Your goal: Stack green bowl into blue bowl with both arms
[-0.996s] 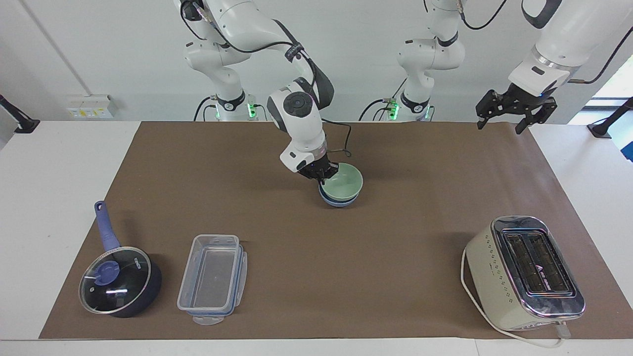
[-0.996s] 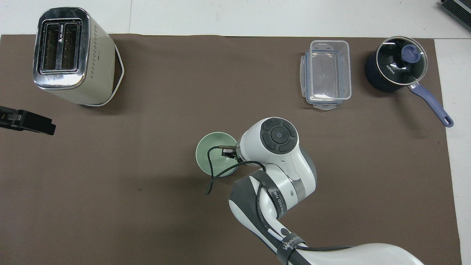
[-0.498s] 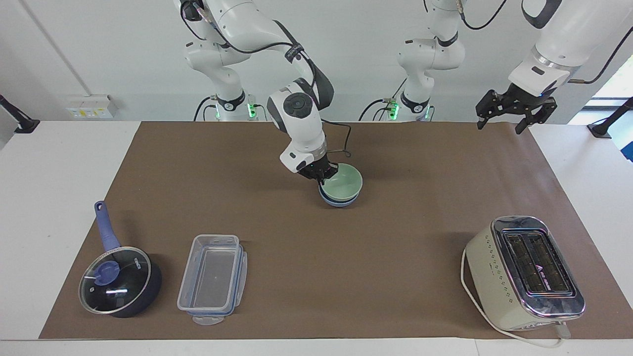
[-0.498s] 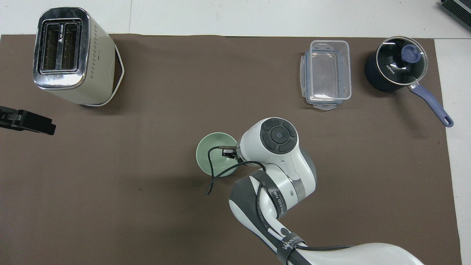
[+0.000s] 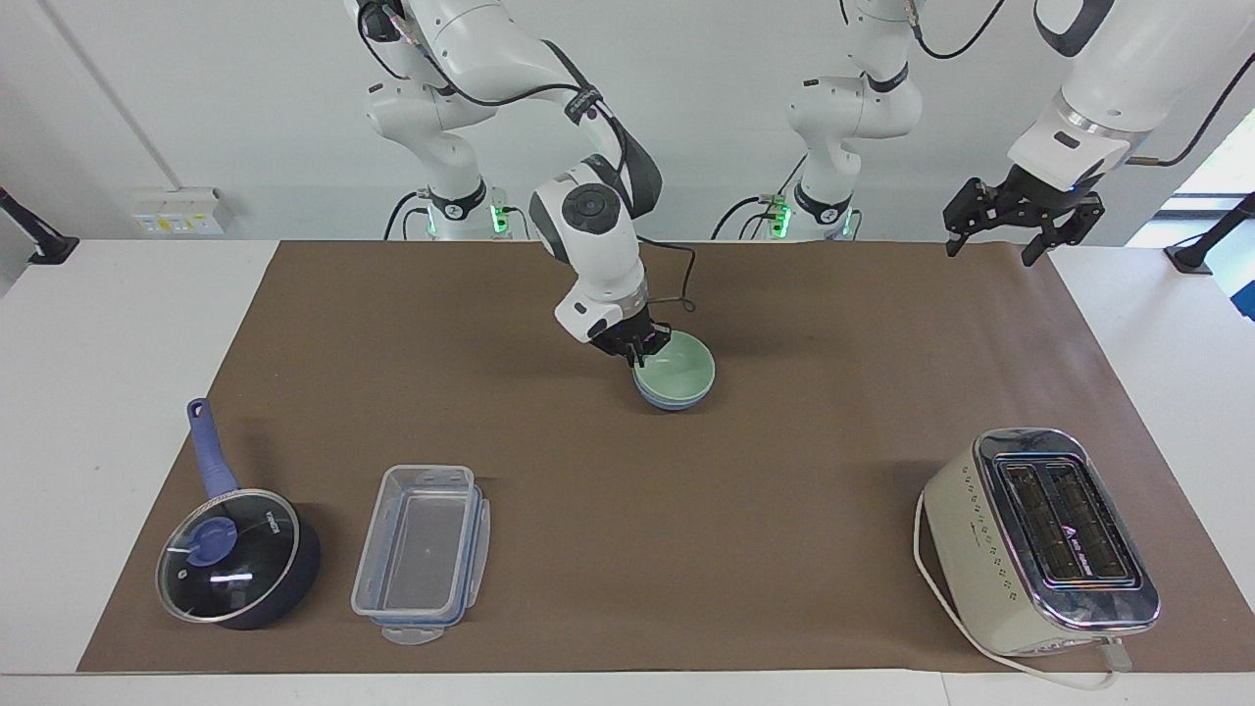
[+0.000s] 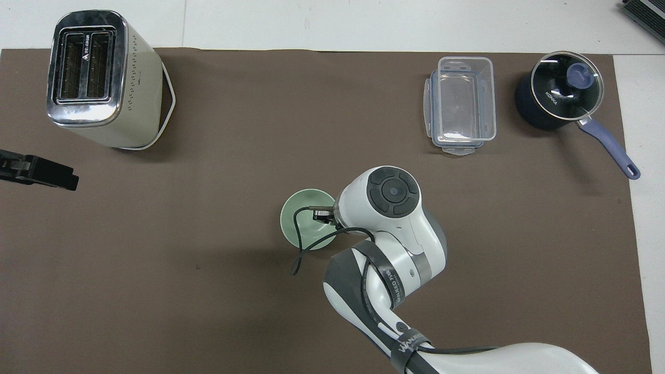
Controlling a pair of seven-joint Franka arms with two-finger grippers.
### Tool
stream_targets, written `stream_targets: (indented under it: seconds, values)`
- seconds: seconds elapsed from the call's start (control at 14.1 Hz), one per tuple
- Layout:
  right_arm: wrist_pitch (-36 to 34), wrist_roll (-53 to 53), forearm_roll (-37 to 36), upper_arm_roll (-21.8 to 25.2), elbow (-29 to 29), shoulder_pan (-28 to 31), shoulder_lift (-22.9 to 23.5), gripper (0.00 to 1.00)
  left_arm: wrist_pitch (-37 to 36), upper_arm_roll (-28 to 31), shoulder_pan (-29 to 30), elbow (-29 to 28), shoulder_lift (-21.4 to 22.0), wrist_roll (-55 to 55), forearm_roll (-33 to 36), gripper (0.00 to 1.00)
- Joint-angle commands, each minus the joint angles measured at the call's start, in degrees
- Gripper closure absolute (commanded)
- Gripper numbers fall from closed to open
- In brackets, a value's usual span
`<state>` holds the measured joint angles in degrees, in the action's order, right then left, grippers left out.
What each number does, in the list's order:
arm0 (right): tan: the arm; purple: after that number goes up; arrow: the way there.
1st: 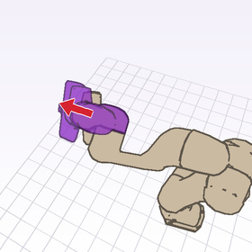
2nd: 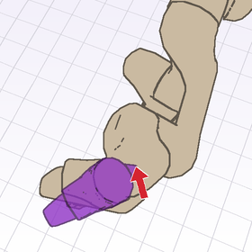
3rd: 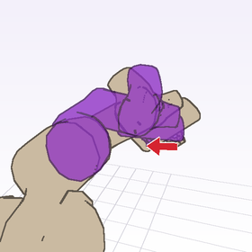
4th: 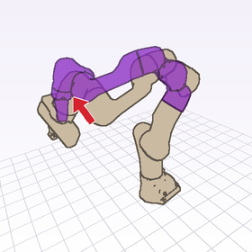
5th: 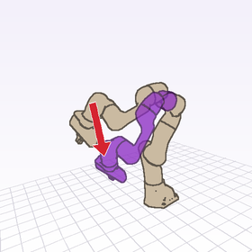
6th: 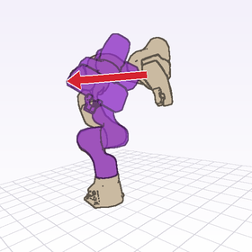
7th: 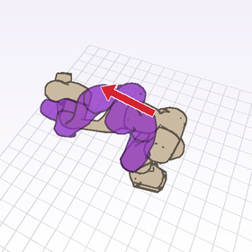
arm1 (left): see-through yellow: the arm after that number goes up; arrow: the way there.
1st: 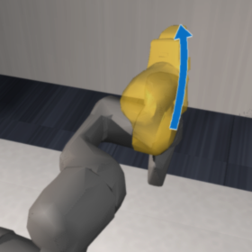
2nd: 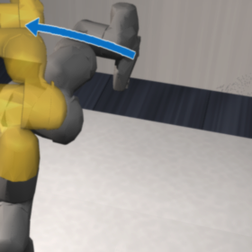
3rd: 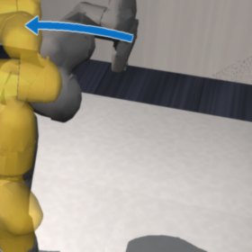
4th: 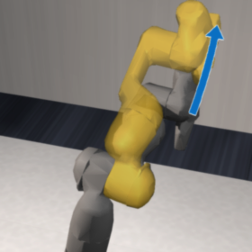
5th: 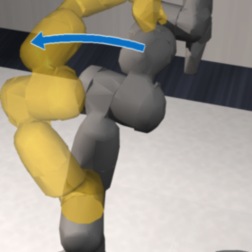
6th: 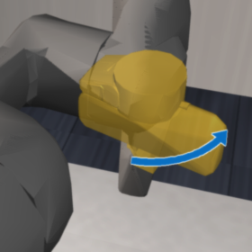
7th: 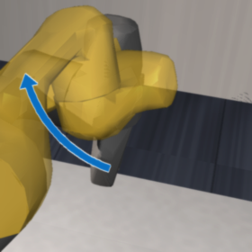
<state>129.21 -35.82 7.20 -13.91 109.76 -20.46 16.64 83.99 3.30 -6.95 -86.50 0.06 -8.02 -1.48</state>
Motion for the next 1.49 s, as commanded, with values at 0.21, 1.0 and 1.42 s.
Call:
stream_targets:
  seconds: [0.21, 1.0, 1.42]
  values:
    - [1.14, -1.10, -2.89, 0.20, -0.59, 0.42, -0.64, 0.03, -1.11, -0.49, 0.80, 0.54, 0.29, 0.38, -0.63, 0.00]
    - [-12.11, 0.04, -8.61, 0.46, -6.21, 13.24, -13.46, 0.00, -1.11, -0.49, 0.80, 0.54, 0.29, 0.38, -0.63, 0.00]
    - [-23.45, 3.90, -7.38, 0.64, -9.11, 17.82, -20.68, 0.00, -1.11, -0.49, 0.80, 0.54, 0.29, 0.38, -0.63, 0.00]
